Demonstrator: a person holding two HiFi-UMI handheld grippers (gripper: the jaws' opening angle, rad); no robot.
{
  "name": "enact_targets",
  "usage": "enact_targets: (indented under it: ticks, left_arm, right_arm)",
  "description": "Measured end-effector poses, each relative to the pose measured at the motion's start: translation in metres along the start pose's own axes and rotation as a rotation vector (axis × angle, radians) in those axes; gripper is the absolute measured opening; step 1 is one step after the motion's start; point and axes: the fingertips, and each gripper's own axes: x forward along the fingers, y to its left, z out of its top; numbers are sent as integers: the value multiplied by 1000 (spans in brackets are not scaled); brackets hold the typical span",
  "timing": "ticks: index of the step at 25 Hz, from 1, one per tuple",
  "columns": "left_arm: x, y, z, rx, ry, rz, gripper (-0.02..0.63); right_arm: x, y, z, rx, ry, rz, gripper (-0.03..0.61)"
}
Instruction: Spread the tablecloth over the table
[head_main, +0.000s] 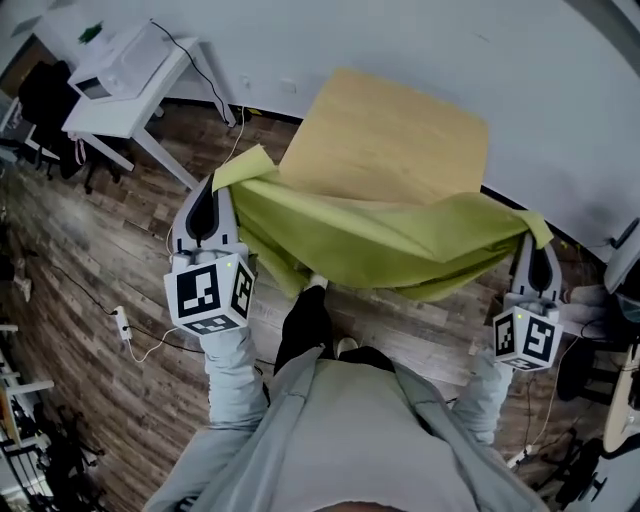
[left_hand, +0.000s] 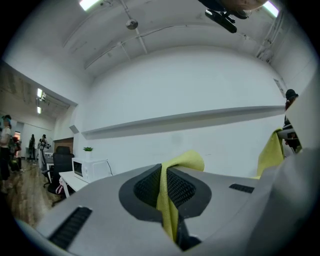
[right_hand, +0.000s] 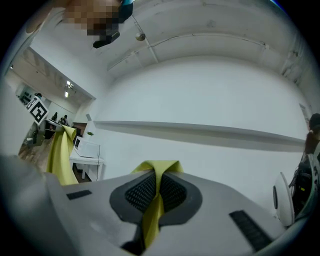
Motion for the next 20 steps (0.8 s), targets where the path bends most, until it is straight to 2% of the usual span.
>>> enact_targets:
  ticks: [8,16,20]
  left_arm:
    - [97,23,1,2,-8,-94,26]
    - [188,26,-2,10,10,-226,26]
    - [224,23,-7,-4,20,-284,26]
  right_arm:
    - [37,-1,0,4,31,-168,23]
    - [64,-11,-2,-6,84,-356,23]
    - [75,-6,0,-31,108,-408,23]
